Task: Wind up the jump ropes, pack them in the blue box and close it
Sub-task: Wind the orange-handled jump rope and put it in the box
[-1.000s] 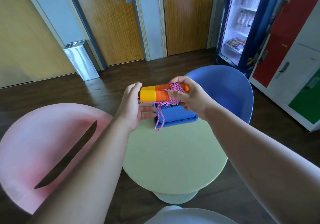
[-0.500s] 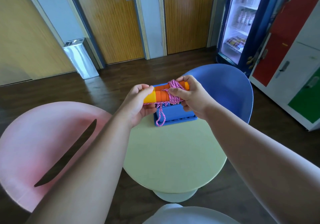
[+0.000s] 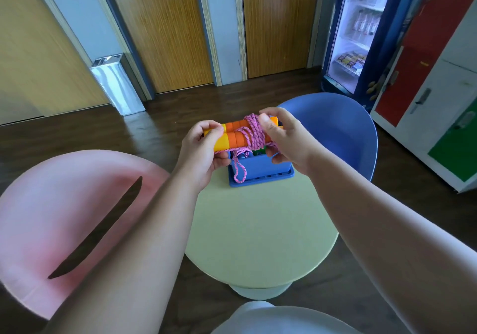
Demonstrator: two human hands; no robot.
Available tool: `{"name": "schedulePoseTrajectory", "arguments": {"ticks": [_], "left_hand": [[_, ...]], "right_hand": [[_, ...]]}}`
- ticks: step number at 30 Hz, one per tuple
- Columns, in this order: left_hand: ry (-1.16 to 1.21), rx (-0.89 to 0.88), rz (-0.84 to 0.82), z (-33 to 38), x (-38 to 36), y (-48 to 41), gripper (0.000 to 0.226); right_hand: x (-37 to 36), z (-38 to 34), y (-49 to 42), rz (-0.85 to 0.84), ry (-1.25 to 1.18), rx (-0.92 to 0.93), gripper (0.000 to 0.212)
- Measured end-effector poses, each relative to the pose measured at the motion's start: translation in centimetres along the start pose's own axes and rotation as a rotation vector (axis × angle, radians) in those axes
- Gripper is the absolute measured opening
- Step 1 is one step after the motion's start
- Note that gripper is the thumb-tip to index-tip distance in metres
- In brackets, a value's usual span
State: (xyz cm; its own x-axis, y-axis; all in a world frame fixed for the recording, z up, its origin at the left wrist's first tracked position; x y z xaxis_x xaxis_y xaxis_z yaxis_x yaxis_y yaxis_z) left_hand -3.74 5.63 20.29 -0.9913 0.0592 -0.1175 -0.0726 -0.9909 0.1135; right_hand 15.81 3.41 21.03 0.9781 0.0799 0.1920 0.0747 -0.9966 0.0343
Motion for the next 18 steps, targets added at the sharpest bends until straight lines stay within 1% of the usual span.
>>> {"name": "schedulePoseTrajectory", "arguments": {"ticks": [2,5,6,7,9,11,12,15,18], "left_hand": [[0.024,0.009,0.021,0.3,0.2,-0.1,0.011],[0.102,0.046,0.067,0.8,0.6,-0.4,0.009],[0.132,0.062,0.078,1.0,0.7,-0.4,0.009],[0.158,0.077,0.087,1.1,0.8,-0.5,0.009],[0.202,0.104,0.102,1.2,1.0,-0.5,0.010],[0.237,0.124,0.118,1.2,1.1,-0.6,0.010],[0.249,0.134,0.128,1.2,1.2,-0.6,0.009],[0.268,0.160,0.158,1.1,1.6,-0.4,0.007],[0.299,0.195,0.208,1.2,2.2,-0.3,0.008]], "right_hand": [[0.3,0.6,0.1,0.053,-0.065,-0.030,0.038],[-0.1,2.5,0.0,0.156,-0.368,-0.131,0.054],[-0.6,3.1,0.1,0.173,-0.447,-0.169,0.055],[-1.3,3.6,0.0,0.170,-0.473,-0.207,0.054],[-3.4,4.2,0.4,0.106,-0.416,-0.251,0.042],[-5.6,4.6,0.8,0.006,-0.314,-0.210,0.023],[-6.5,4.6,0.9,-0.040,-0.267,-0.183,0.021],[-8.4,4.7,0.7,-0.138,-0.214,-0.148,0.029],[-8.7,4.5,0.3,-0.180,-0.307,-0.148,0.025]]}}
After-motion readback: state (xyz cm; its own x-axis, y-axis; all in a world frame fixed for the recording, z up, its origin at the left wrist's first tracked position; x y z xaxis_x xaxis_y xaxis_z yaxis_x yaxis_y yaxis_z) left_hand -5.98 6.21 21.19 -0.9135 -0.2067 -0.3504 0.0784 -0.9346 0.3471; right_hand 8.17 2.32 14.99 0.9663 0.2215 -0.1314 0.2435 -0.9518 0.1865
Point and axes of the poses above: each hand's wrist, its own y-axis away from the middle knuckle, its own x-axis out of the back of the hand, z = x × y, the point moved 1 cm from there along -y, towards the middle knuckle, and after that the axes turned 5 degrees about -z, right-handed, at the moved point
